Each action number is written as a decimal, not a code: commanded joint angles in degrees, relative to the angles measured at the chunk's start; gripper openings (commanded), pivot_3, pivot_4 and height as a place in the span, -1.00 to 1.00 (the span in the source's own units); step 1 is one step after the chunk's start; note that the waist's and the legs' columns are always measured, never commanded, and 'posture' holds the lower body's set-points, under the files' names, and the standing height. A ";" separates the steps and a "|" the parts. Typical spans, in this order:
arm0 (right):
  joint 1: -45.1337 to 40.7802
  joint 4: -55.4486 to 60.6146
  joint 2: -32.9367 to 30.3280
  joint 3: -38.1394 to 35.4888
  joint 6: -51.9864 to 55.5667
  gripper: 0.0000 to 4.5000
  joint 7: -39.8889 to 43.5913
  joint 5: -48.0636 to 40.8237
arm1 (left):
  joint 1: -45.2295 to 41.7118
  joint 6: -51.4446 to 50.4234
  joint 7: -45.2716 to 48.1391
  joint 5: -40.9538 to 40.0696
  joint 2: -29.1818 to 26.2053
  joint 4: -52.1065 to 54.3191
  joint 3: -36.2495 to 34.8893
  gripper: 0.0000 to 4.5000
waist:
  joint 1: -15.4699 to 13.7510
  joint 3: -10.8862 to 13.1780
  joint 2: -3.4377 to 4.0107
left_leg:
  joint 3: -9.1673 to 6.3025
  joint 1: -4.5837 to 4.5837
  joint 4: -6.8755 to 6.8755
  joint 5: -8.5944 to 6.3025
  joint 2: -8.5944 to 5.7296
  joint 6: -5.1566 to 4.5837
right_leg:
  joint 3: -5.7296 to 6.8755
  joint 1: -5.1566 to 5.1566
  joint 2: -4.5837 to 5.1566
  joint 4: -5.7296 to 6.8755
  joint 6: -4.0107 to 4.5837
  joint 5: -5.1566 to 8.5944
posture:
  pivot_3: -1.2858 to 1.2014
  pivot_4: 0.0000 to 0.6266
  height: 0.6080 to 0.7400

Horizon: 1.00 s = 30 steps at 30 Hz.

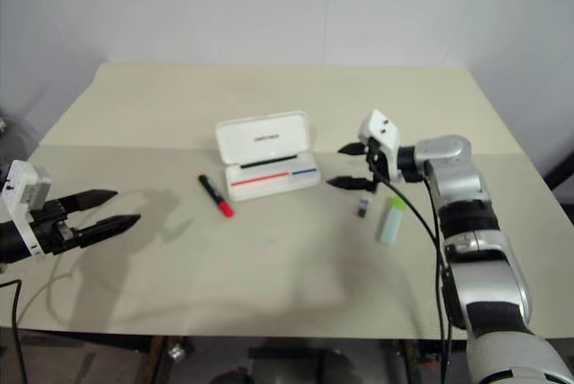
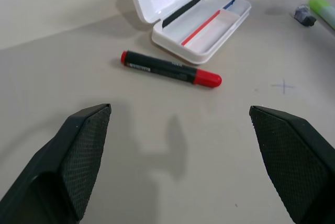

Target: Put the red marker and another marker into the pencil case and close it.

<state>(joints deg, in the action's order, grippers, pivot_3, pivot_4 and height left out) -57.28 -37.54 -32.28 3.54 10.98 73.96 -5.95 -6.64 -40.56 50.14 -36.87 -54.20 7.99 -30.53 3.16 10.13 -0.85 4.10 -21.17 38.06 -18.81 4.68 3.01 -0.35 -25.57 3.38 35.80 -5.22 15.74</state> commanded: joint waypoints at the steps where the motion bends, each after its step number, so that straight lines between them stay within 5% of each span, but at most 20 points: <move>1: 1.46 5.32 -0.27 -2.27 1.71 0.98 -1.84 -2.60 | -2.22 1.76 -0.19 1.23 -1.43 -0.75 0.25 1.00 | 0.01 0.00 0.00 | 0.00 0.00 0.00 0.00 0.00 0.00 | 0.00 0.00 0.00 0.00 0.00 0.00 | 0.03 -0.52 1.00; 17: 11.52 18.99 2.71 -0.88 5.51 0.98 -7.25 -6.34 | -17.52 6.65 3.71 7.82 0.77 -11.16 16.35 1.00 | -0.27 -0.01 -0.02 | 0.00 -0.02 0.07 0.09 -0.01 0.15 | -0.01 0.00 -0.04 0.05 -0.05 -0.03 | 0.03 -0.52 1.00; 30: 23.45 33.56 0.53 -4.73 11.34 0.98 -14.33 -9.87 | -43.06 24.66 11.12 23.12 15.38 -44.31 33.39 1.00 | -1.76 -0.02 -0.03 | 0.01 -0.06 0.25 0.14 -0.06 0.20 | -0.02 0.04 -0.09 0.06 -0.16 -0.09 | 0.03 -0.52 1.00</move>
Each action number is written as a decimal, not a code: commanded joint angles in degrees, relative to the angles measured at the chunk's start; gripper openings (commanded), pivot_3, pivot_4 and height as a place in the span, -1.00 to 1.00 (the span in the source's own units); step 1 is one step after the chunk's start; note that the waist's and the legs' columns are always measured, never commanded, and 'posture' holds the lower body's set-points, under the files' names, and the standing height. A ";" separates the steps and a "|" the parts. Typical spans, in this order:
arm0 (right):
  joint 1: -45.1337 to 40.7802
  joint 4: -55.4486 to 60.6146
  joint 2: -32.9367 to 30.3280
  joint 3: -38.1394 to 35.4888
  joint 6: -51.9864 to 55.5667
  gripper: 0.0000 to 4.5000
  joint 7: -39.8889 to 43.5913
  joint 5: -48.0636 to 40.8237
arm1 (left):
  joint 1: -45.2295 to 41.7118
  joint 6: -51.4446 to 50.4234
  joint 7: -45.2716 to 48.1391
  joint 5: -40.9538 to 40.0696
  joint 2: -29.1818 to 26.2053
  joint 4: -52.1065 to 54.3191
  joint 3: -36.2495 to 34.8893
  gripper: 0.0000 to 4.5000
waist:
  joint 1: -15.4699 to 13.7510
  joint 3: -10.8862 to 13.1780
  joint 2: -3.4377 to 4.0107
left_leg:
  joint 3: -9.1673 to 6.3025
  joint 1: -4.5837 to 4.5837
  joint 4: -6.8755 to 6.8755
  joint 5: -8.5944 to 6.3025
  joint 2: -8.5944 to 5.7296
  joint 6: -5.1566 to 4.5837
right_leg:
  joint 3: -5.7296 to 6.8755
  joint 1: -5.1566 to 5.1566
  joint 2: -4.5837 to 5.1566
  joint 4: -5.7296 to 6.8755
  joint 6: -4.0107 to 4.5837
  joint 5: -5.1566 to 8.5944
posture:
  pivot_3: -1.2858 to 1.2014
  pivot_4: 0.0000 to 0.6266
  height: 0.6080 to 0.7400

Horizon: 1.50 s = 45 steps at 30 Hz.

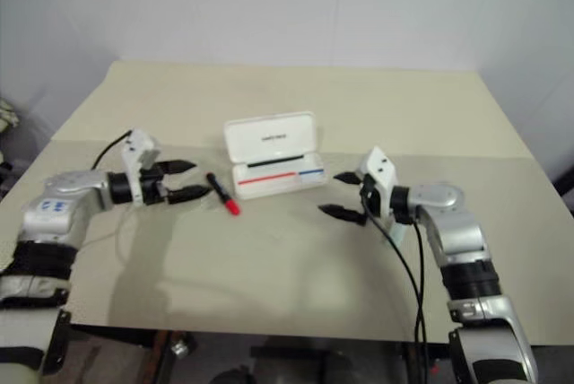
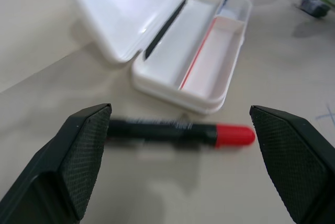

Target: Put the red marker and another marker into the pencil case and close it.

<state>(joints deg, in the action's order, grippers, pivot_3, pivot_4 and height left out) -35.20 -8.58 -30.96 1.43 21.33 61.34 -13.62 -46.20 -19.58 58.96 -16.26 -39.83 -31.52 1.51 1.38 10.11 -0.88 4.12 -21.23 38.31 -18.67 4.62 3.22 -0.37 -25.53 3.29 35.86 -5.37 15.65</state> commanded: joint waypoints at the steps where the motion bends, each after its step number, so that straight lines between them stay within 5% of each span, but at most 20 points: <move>1: 2.40 5.81 -1.19 -2.91 1.55 0.98 -2.18 -2.57 | -4.76 4.71 3.21 3.37 1.92 -6.73 2.06 1.00 | 0.15 0.00 0.00 | 0.00 0.00 0.00 0.00 0.00 0.00 | 0.00 0.00 0.00 -0.01 0.00 0.00 | 0.03 -0.52 1.00; 25: 8.99 12.84 -2.95 -4.52 3.09 0.98 -9.75 -5.14 | -17.07 16.49 7.79 15.31 13.83 -29.20 6.79 1.00 | 0.01 0.02 -0.05 | 0.01 -0.02 0.09 0.00 -0.03 -0.09 | -0.05 0.02 -0.01 0.00 -0.11 -0.06 | 0.03 -0.52 1.00; 45: 10.53 15.09 -3.95 -5.22 4.49 0.98 -12.01 -6.42 | -15.42 18.54 10.38 16.36 10.33 -19.83 5.72 1.00 | 0.09 0.03 -0.07 | 0.00 -0.01 0.10 0.00 -0.03 -0.10 | -0.06 0.03 -0.01 0.02 -0.11 -0.06 | 0.03 -0.52 1.00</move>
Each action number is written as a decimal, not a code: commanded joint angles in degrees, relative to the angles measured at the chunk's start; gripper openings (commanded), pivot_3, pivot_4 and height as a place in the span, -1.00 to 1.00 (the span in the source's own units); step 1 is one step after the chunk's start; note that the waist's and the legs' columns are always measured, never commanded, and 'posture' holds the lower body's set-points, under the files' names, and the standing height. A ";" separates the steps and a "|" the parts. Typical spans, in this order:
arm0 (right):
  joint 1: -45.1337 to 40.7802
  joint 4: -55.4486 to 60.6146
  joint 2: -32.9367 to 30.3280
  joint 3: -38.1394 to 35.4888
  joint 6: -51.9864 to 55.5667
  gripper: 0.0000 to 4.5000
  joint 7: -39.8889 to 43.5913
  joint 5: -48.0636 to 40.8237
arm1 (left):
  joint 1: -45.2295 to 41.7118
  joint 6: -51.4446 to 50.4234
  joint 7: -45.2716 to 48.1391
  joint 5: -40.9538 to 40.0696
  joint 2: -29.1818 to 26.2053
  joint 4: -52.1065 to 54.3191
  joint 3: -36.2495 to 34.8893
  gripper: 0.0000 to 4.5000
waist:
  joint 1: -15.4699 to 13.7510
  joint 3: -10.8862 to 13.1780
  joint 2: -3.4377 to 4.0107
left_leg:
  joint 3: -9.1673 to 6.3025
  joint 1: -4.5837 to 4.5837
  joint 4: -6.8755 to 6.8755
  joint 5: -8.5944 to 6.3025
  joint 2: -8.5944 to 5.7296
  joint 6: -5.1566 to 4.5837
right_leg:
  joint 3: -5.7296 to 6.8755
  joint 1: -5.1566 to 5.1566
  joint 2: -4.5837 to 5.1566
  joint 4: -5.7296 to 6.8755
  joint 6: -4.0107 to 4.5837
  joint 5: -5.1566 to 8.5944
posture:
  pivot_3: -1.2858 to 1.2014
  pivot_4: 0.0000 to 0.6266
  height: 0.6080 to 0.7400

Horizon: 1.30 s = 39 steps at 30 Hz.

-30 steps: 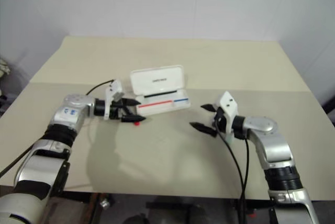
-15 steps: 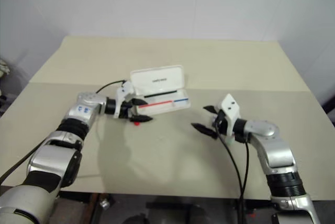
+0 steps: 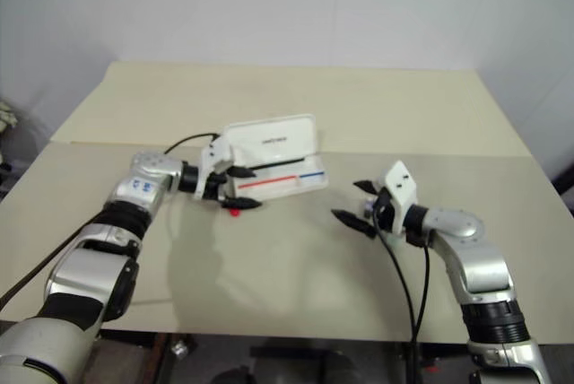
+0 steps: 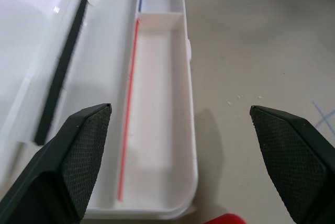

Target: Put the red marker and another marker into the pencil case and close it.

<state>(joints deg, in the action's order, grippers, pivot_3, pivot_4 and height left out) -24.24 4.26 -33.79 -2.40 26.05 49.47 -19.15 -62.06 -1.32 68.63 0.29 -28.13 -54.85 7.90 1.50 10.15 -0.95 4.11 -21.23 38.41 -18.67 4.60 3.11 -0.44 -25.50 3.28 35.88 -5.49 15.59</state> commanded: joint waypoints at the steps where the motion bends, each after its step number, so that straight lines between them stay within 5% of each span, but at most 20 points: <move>1: -0.56 2.11 -1.09 -1.34 -0.22 0.98 -0.13 -0.86 | 0.88 -0.28 1.17 -0.44 -1.69 4.84 -0.61 1.00 | -0.06 0.00 0.00 | 0.00 0.00 0.00 0.00 0.00 -0.01 | 0.00 0.00 0.00 0.01 0.00 0.00 | 0.03 -0.52 1.00; 10: -2.70 -0.50 -0.38 -0.43 -1.39 0.98 0.28 -0.25 | 6.58 -6.29 5.35 -0.06 -1.61 14.50 2.42 1.00 | -0.08 0.00 0.00 | 0.00 -0.01 0.08 0.00 0.00 -0.01 | -0.03 0.00 0.00 0.04 0.00 0.00 | 0.03 -0.52 1.00; 25: -2.04 -0.12 -0.61 -0.91 -1.82 0.98 0.00 -0.51 | -1.40 0.07 -1.67 4.41 2.12 -5.65 3.45 1.00 | -0.07 0.00 0.00 | -0.02 0.01 0.61 -0.12 -0.05 -0.42 | -0.15 0.09 -0.01 0.10 -0.11 -0.12 | 0.03 -0.52 1.00; 31: -2.24 -0.19 -0.68 -1.01 -1.74 1.00 -0.22 -0.42 | -2.42 0.69 2.11 4.88 2.94 -6.83 3.88 0.32 | 0.00 0.00 0.00 | -0.01 -0.02 0.58 -0.12 -0.07 -0.44 | -0.20 0.09 -0.02 0.07 -0.15 -0.14 | 0.03 -0.52 1.00; 39: -2.96 0.01 -0.32 -0.46 -1.32 1.00 -1.09 0.02 | -3.06 1.40 1.46 5.13 2.90 -7.93 3.46 -0.87 | -0.06 0.00 0.00 | -0.01 -0.15 0.54 -0.14 -0.07 -0.47 | -0.19 0.09 -0.02 0.00 -0.23 -0.19 | 0.03 -0.52 1.00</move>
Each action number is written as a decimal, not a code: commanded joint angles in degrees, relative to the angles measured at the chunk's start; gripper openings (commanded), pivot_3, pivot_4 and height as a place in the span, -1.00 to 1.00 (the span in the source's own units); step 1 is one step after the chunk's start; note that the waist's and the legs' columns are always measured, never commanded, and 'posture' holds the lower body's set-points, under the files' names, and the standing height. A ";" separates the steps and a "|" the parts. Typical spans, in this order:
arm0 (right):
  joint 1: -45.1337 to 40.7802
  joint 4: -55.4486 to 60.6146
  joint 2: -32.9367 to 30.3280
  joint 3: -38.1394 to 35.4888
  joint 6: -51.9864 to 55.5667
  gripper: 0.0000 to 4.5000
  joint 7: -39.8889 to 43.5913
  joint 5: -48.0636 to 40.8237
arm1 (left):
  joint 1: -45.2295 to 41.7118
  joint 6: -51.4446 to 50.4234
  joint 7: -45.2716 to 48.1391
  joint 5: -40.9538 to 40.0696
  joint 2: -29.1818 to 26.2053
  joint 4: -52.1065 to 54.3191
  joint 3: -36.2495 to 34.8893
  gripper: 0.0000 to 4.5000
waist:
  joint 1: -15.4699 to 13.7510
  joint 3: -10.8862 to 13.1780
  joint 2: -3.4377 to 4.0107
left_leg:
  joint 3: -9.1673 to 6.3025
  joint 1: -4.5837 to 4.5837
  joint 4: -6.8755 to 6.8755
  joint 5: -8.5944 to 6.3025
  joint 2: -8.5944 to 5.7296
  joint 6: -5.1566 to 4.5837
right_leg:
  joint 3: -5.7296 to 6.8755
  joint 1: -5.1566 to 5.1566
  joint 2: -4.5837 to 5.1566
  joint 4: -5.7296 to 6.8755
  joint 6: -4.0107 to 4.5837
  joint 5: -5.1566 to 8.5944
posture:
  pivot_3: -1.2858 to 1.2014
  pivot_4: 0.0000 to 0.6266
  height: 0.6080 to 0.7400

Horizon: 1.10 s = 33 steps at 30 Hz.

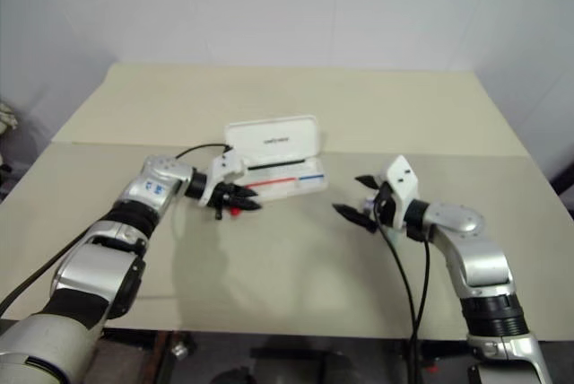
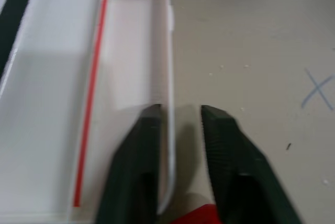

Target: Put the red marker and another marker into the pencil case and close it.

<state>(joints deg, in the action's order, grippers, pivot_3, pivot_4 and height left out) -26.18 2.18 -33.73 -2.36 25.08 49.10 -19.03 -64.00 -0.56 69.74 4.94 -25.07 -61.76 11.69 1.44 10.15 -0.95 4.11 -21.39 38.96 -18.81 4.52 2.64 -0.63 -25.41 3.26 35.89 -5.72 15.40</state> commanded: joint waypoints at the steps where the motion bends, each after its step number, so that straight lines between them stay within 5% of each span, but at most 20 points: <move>1: -1.13 2.12 -0.34 -0.44 -0.30 1.00 -0.80 -0.09 | -1.22 0.76 0.05 0.51 -0.21 -1.18 -0.42 -0.99 | -0.02 0.00 0.00 | 0.00 -0.01 0.00 -0.01 0.00 -0.02 | 0.00 0.00 0.00 -0.01 0.00 0.00 | 0.03 -0.52 1.00; 26: -5.40 -2.96 -1.38 0.09 -3.11 1.00 1.72 0.46 | -6.07 11.06 -5.44 1.69 -5.57 -3.57 -2.15 -0.99 | -0.26 0.01 -0.01 | 0.01 -0.05 0.03 -0.06 0.00 -0.10 | 0.00 -0.01 0.00 -0.02 -0.04 -0.02 | 0.03 -0.52 1.00; 33: -7.74 -5.94 -1.58 0.84 -4.76 1.00 3.14 1.08 | -6.37 10.88 -1.12 -0.98 -5.44 5.55 -3.18 -0.99 | -1.05 0.01 -0.01 | 0.02 -0.08 0.03 -0.06 0.00 -0.10 | 0.00 -0.01 0.00 -0.07 -0.07 -0.04 | 0.03 -0.52 1.00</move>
<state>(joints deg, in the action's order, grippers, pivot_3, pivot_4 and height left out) -32.71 -4.12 -34.78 -0.86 21.95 51.62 -18.05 -69.02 9.89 67.08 6.00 -29.95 -60.81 9.97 0.40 10.16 -0.97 4.13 -21.46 38.99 -18.87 4.52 2.54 -0.63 -25.43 3.26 35.81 -5.79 15.36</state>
